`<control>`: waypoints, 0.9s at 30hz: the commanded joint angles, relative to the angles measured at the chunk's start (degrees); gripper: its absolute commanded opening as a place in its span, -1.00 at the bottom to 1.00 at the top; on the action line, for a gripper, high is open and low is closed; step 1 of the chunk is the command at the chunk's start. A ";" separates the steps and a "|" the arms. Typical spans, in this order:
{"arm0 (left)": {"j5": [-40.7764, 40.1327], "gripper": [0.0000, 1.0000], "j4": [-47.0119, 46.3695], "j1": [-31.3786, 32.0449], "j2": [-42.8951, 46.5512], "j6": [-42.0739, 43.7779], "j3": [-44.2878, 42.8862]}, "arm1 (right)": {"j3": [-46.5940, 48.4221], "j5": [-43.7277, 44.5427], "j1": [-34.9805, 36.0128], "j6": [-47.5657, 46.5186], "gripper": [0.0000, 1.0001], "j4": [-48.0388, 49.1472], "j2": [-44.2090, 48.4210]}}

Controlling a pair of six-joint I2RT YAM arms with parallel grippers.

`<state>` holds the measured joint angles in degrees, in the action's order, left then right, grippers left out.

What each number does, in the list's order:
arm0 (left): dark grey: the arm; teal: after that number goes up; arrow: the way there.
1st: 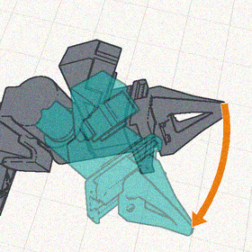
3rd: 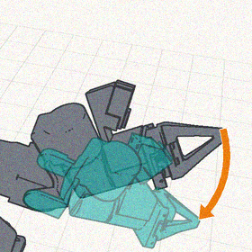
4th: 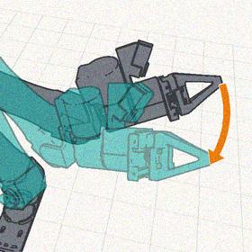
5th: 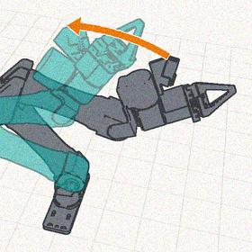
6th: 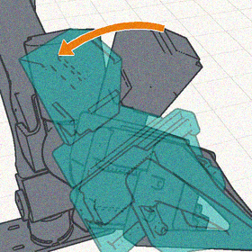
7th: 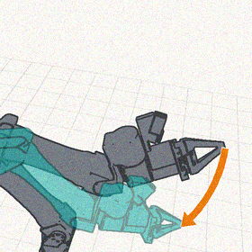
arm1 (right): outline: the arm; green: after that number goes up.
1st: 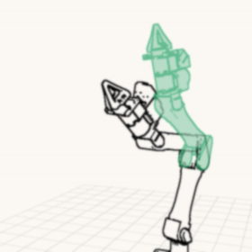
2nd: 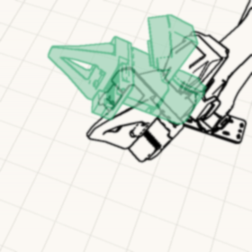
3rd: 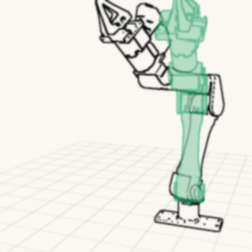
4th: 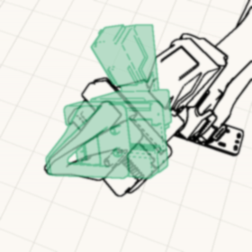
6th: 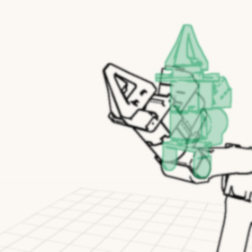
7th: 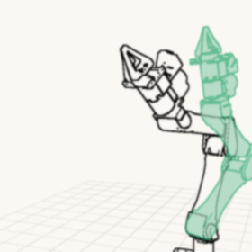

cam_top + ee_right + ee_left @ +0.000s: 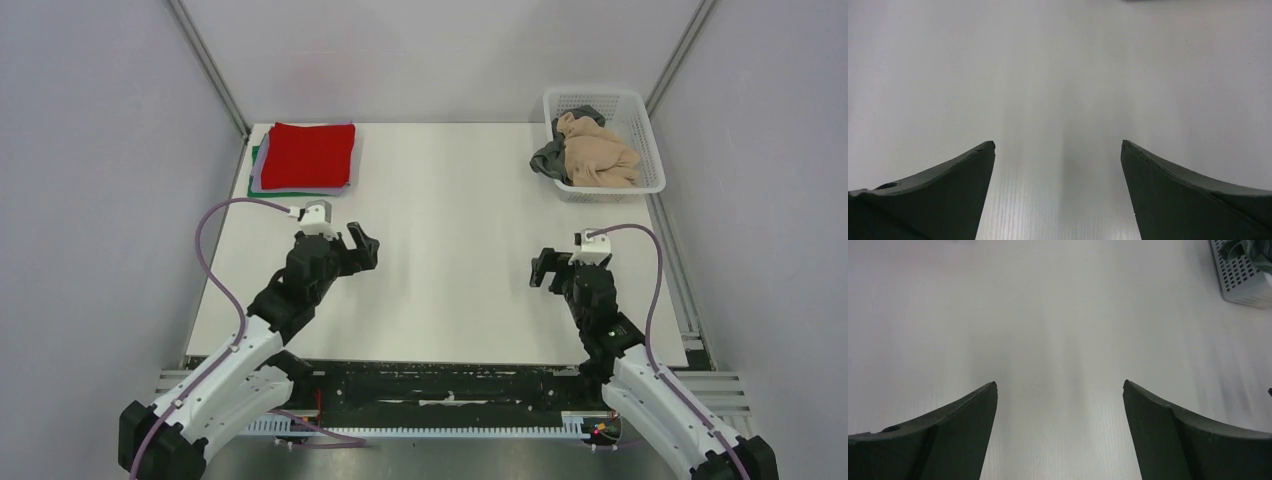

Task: Fold and stack the t-shirts
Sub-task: Grab crumpled tshirt from bin with the right arm

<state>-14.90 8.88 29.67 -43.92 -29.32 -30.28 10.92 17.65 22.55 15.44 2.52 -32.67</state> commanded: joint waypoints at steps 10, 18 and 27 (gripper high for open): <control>0.38 0.99 -2.12 0.17 -1.61 -1.09 -1.13 | 33.58 11.65 -4.49 -2.21 0.96 -2.35 -25.32; -0.58 0.99 -2.12 0.13 -1.81 -0.65 -1.09 | 61.68 -2.49 -14.33 -5.05 0.96 -20.23 -49.55; -0.75 0.99 -1.77 0.12 -3.12 -0.30 -1.96 | 77.61 -17.37 -25.79 -25.05 0.95 -28.10 -64.38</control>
<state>-14.87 8.86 29.67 -46.26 -29.30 -30.28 82.26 10.59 1.23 1.56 -20.51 -93.69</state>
